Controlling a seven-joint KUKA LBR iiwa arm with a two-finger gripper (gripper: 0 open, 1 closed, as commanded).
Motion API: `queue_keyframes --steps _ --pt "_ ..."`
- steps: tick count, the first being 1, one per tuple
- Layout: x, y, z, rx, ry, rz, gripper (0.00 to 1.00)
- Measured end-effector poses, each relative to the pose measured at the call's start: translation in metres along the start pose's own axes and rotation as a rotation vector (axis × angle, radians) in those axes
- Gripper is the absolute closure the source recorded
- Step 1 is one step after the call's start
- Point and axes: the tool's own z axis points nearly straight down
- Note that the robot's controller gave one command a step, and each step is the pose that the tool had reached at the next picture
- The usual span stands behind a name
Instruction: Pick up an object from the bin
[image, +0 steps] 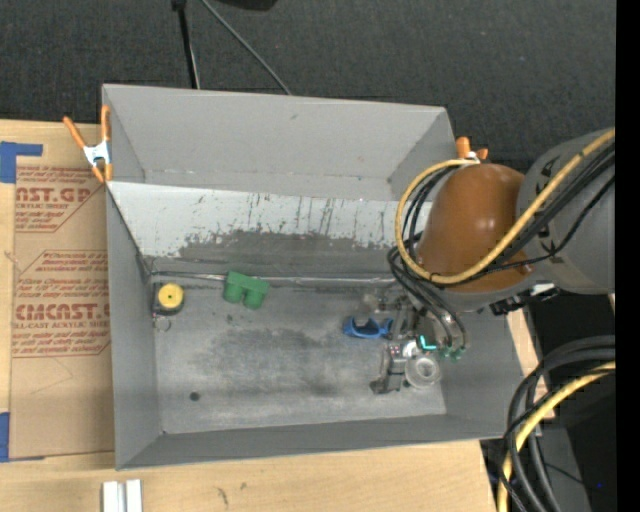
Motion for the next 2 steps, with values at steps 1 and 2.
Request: queue_keyframes --steps 1,2 --pt "-0.0667 -0.061 0.0719 0.003 -0.008 0.006 0.0" --pt "-0.0662 -0.0577 0.068 0.001 -0.009 0.002 1.0"
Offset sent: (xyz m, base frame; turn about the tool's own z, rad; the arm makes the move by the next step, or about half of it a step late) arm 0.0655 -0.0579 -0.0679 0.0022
